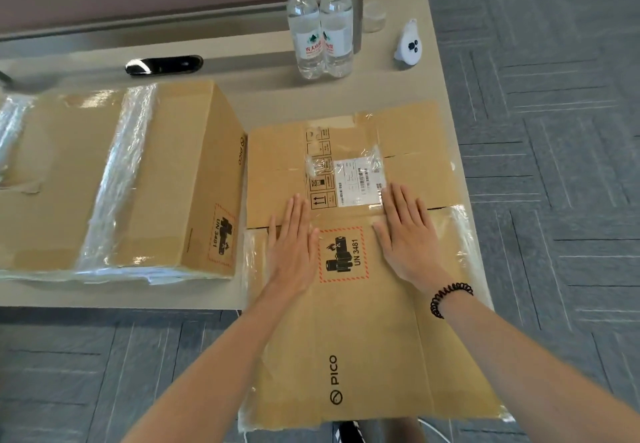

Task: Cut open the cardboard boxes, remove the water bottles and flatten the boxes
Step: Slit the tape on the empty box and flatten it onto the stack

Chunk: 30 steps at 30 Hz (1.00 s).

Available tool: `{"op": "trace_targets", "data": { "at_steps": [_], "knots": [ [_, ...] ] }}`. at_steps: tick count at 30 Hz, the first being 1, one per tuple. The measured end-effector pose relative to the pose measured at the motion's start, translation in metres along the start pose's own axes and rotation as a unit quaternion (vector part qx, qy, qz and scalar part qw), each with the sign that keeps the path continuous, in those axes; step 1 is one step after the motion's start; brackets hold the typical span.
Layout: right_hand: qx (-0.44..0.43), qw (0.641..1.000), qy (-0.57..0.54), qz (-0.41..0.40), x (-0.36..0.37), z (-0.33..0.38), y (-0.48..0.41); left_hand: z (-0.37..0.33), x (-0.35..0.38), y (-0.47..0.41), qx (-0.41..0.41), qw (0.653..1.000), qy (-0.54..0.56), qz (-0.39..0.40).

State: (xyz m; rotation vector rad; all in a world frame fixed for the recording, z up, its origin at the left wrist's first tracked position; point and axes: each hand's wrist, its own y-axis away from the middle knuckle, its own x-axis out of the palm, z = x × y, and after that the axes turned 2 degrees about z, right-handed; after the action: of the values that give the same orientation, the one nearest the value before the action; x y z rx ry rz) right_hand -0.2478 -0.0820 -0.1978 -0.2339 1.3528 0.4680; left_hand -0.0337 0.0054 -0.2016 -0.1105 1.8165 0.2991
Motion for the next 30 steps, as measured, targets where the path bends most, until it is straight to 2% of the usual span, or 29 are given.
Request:
{"op": "trace_targets", "data": {
  "at_steps": [9,13,15,18,21,26,30],
  "knots": [
    [0.000,0.999,-0.023,-0.024,-0.001,-0.001,0.002,0.006,0.004,-0.003,0.005,1.000,0.015,-0.024],
    [-0.002,0.995,-0.092,-0.038,-0.012,-0.001,0.005,0.005,-0.009,0.002,0.028,0.984,0.173,-0.037],
    [0.054,0.987,-0.130,-0.080,-0.021,-0.004,0.006,0.012,-0.017,0.009,-0.025,0.974,0.209,-0.080],
    [0.205,0.950,-0.175,-0.158,-0.034,-0.015,0.011,0.030,-0.021,0.028,-0.139,0.963,0.181,-0.140],
    [0.308,0.906,-0.249,-0.150,-0.045,-0.027,0.017,0.038,-0.020,0.041,-0.168,0.959,0.190,-0.128],
    [0.362,0.851,-0.368,-0.098,-0.057,-0.047,0.009,0.039,-0.016,0.042,-0.179,0.959,0.205,-0.083],
    [0.408,0.778,-0.476,-0.044,-0.072,-0.063,-0.005,0.039,-0.021,0.041,-0.179,0.960,0.200,-0.077]
  ]
}}
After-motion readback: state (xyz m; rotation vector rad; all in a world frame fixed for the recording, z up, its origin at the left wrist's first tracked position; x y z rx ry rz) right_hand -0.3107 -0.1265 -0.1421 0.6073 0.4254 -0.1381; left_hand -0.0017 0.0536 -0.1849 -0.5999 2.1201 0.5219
